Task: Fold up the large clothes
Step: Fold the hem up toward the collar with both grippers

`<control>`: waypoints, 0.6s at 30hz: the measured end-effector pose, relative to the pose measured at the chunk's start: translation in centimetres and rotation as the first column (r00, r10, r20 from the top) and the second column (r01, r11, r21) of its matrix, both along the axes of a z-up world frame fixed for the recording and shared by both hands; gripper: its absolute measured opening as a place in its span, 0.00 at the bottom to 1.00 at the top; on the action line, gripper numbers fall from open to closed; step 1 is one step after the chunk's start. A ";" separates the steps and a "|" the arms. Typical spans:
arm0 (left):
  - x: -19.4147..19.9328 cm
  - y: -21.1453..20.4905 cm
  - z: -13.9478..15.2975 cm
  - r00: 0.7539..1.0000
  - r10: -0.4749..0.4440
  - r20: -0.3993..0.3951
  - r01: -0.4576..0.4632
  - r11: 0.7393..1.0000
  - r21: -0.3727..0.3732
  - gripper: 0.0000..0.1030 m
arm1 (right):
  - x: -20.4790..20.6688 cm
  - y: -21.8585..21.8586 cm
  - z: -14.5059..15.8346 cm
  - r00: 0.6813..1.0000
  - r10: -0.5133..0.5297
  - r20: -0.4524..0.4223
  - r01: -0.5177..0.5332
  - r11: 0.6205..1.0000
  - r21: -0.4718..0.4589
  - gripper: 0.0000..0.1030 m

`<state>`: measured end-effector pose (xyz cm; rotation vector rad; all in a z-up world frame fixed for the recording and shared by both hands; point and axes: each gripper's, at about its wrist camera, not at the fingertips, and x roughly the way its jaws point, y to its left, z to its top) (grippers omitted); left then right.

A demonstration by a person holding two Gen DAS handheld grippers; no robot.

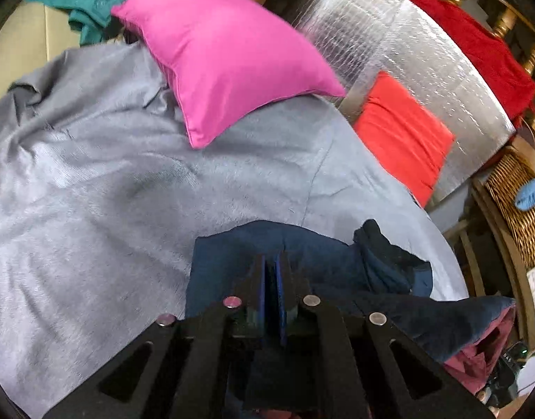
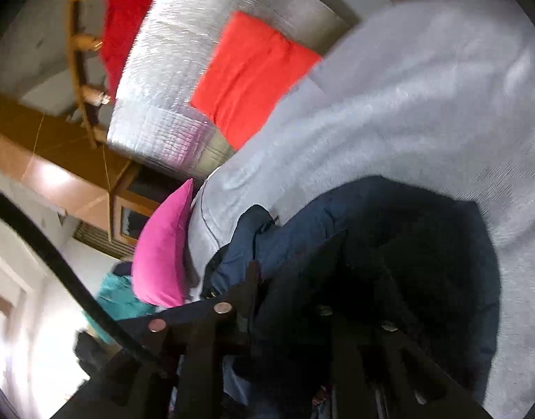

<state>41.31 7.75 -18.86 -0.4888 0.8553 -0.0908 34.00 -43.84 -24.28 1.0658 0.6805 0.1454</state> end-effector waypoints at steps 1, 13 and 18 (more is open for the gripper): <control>0.3 0.2 0.0 1.000 0.012 -0.016 -0.012 1.000 0.003 0.23 | 0.2 -0.3 -0.7 1.000 0.003 -0.019 -0.002 0.998 0.058 0.25; -3.5 -1.0 4.6 0.985 0.001 0.172 -0.035 0.980 0.197 0.81 | -3.5 0.2 5.1 0.978 -0.072 0.195 0.066 0.997 0.037 0.76; -4.5 -4.5 2.0 0.996 -0.077 0.051 0.048 0.903 0.428 0.81 | -5.7 1.2 7.2 0.965 -0.112 0.235 0.140 0.985 -0.104 0.77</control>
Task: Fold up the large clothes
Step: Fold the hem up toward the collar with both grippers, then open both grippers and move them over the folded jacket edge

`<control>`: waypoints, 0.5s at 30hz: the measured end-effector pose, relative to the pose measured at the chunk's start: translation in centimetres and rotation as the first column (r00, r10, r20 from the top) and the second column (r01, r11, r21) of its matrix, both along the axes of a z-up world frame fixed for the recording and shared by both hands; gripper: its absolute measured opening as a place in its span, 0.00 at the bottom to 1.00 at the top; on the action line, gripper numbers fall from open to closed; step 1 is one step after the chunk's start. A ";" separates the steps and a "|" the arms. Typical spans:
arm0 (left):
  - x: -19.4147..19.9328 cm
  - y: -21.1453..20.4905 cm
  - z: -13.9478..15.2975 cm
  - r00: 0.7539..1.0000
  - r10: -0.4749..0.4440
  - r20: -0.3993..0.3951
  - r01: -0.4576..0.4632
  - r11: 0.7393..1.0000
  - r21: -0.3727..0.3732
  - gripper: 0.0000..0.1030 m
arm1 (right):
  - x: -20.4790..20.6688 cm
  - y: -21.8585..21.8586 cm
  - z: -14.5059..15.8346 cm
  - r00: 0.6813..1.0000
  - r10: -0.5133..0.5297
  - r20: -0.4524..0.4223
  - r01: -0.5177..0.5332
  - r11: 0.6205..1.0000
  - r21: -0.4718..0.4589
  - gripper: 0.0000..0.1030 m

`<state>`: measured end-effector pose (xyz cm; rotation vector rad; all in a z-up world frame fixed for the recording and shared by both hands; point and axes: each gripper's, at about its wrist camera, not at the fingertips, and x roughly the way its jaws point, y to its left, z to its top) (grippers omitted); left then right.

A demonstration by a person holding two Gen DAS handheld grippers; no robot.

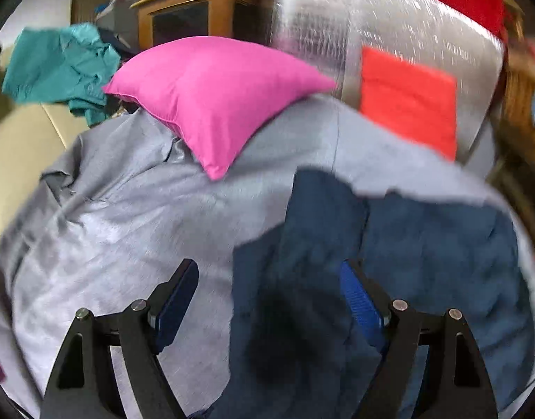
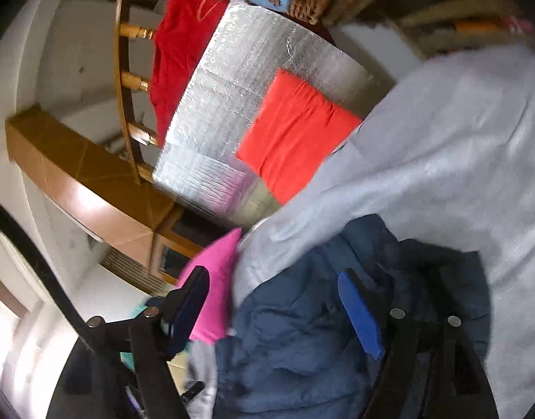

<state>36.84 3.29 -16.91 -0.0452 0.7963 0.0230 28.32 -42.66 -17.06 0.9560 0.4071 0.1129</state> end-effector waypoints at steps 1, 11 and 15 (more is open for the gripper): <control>-0.2 -0.4 -0.6 1.000 0.005 -0.020 -0.004 0.999 0.042 0.81 | 0.4 0.6 0.1 1.000 0.004 -0.031 -0.005 0.999 -0.045 0.77; 0.0 -1.7 -3.2 0.997 0.006 -0.078 0.009 0.983 0.186 0.83 | 7.3 5.2 -6.6 0.891 -0.005 -0.454 -0.142 0.947 -0.289 0.46; -1.1 -2.2 -1.6 1.000 -0.011 0.003 0.009 0.969 0.247 0.83 | 6.0 7.1 -2.9 0.932 0.002 -0.361 -0.143 0.921 -0.363 0.48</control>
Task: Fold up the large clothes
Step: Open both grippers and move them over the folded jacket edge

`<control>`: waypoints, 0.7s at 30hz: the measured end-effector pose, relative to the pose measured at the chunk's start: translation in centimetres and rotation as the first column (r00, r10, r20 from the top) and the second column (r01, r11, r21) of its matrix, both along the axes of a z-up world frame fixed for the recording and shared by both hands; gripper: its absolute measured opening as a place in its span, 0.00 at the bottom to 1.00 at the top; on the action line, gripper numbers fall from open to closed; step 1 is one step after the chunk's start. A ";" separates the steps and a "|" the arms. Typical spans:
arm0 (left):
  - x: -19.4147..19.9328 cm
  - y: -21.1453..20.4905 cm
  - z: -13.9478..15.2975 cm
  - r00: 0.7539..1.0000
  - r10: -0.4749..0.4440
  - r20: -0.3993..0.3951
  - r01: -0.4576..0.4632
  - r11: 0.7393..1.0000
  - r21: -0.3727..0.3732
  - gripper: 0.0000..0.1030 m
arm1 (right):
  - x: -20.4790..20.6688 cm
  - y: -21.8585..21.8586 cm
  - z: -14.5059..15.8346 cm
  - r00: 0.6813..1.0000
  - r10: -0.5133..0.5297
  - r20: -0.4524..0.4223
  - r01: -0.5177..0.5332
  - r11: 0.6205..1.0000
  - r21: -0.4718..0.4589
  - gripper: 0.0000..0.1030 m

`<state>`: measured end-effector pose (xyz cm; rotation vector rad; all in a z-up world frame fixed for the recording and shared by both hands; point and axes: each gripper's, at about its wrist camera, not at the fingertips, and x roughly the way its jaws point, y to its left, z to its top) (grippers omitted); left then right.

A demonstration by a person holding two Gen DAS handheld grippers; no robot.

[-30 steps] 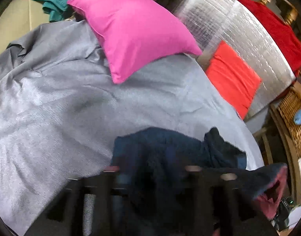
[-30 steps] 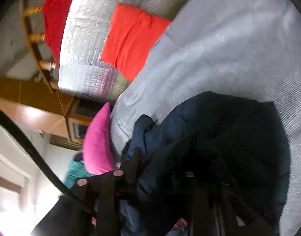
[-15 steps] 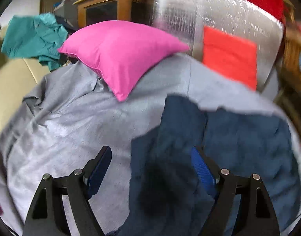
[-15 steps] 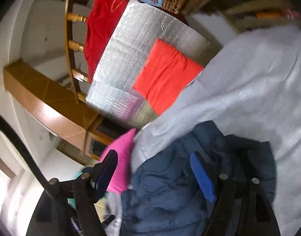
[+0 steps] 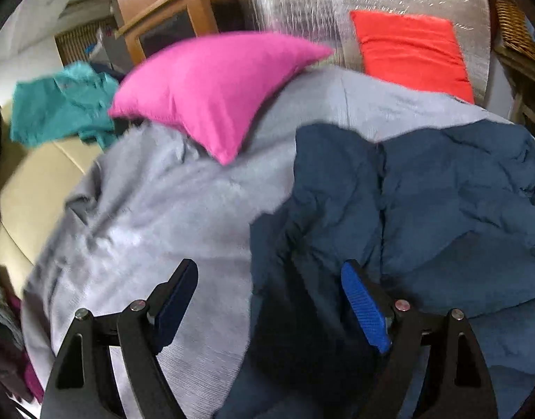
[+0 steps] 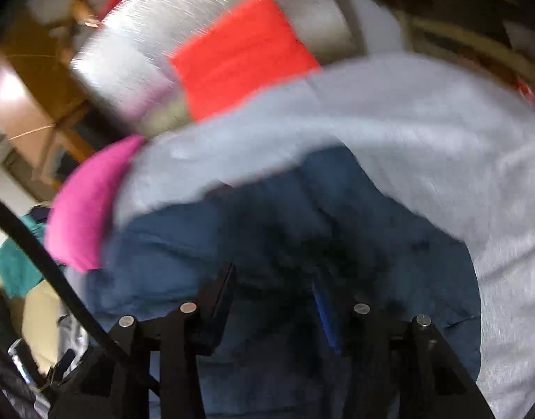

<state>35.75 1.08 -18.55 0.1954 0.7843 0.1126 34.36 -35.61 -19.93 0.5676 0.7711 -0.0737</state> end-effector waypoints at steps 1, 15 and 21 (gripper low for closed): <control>-0.4 -0.1 0.5 1.000 -0.005 0.021 0.005 1.000 0.005 0.83 | -0.1 0.7 0.8 1.000 0.024 0.019 -0.024 1.000 -0.008 0.48; -3.5 -0.4 4.8 0.977 -0.077 0.197 0.080 0.997 -0.002 0.83 | 11.1 7.2 -4.0 0.967 0.114 -0.229 -0.129 0.990 -0.052 0.51; -3.8 -0.6 4.9 0.982 -0.088 0.170 0.093 0.995 -0.025 0.83 | 9.4 8.0 -0.8 0.983 0.144 -0.110 -0.151 0.987 -0.062 0.51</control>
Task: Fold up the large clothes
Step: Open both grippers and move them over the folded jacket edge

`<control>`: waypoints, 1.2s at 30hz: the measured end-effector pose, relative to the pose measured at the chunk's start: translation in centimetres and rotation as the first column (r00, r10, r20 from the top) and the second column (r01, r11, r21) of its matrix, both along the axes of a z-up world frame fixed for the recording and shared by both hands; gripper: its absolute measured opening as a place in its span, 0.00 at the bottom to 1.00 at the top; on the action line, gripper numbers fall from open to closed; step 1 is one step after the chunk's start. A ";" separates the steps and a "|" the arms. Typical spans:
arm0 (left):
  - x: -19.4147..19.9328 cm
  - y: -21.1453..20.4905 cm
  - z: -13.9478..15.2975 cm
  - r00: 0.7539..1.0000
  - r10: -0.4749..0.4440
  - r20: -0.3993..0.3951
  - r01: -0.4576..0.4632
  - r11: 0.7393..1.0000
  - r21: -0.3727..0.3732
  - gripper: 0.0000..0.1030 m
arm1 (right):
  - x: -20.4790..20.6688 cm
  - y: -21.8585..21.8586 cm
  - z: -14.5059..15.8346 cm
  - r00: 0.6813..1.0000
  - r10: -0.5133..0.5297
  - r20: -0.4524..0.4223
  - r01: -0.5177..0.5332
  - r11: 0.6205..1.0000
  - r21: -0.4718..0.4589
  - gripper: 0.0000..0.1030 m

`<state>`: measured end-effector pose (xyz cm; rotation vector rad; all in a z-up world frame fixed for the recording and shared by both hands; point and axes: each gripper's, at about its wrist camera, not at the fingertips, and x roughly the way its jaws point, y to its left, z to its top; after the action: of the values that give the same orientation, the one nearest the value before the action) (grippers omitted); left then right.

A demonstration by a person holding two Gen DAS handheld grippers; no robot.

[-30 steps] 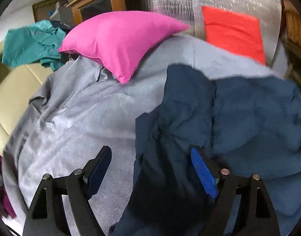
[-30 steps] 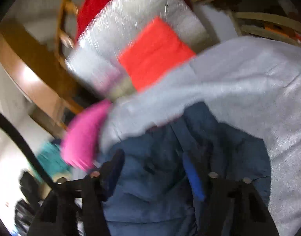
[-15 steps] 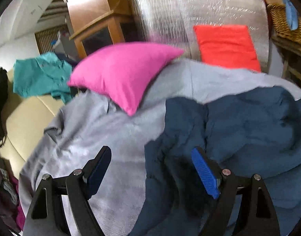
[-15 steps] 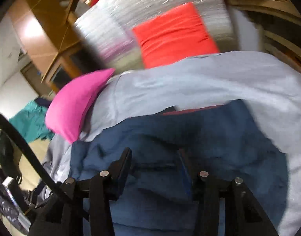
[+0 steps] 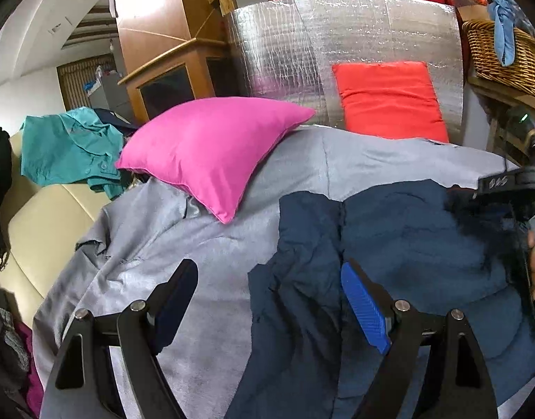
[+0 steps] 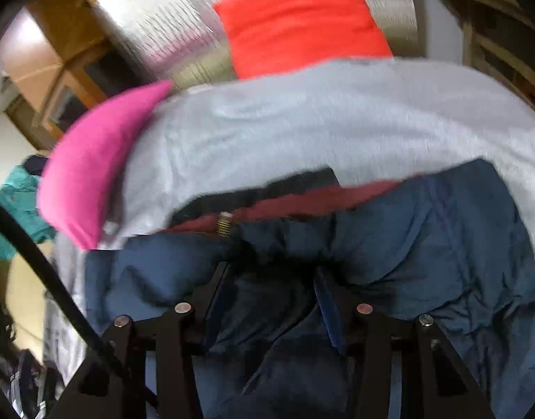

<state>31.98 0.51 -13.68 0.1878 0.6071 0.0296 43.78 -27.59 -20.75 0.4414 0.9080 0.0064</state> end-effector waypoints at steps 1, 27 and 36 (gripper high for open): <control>-0.1 0.0 0.0 1.000 -0.003 -0.005 0.003 1.000 -0.003 0.83 | -0.5 0.2 0.9 0.999 0.017 0.030 -0.017 1.000 0.014 0.51; -0.2 -2.9 -0.6 0.999 -0.038 -0.028 0.038 0.999 0.025 0.83 | 3.5 5.5 -1.8 0.981 0.181 -0.076 -0.179 0.983 0.032 0.51; 0.1 -2.7 -0.8 0.999 -0.026 -0.030 0.027 0.999 0.038 0.83 | 0.6 3.5 1.0 0.987 0.160 0.003 -0.160 0.986 0.056 0.50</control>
<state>32.10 -2.15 -14.47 0.2339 0.6336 0.0132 44.36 -24.13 -19.78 0.4195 0.9443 0.1784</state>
